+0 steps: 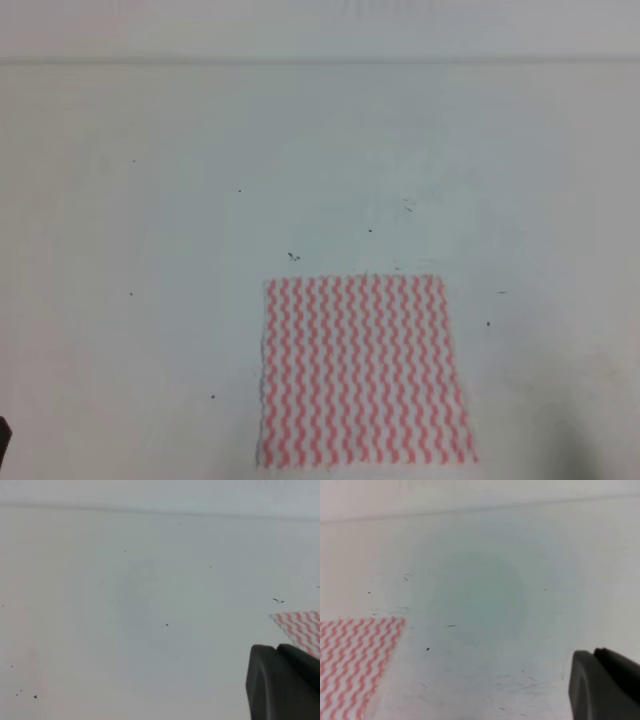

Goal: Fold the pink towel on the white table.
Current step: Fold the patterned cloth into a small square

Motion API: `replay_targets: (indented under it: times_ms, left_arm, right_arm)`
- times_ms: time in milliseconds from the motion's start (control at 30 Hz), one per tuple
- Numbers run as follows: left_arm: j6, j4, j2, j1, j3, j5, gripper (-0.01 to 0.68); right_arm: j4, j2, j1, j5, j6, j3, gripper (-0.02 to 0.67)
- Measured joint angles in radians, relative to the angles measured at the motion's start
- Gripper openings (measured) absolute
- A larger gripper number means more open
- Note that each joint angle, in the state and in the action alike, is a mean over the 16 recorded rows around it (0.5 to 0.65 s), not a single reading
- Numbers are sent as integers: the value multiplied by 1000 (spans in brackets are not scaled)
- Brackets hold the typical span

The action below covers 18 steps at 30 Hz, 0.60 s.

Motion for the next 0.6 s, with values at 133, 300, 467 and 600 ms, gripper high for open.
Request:
replay_targets:
  times_ms: [133, 300, 467, 600]
  left_arm:
    - [0, 0, -5, 0, 4, -2, -4]
    - [0, 0, -11, 1, 10, -6, -4]
    - [0, 0, -15, 1, 13, -9, -3]
    - [0, 0, -13, 1, 11, -8, -3]
  right_arm:
    - [0, -1, 0, -1, 0, 1, -18]
    - [0, 6, 0, 2, -1, -4, -18]
    - [0, 12, 0, 5, -1, -8, -18]
    - [1, 16, 0, 6, -1, -10, -18]
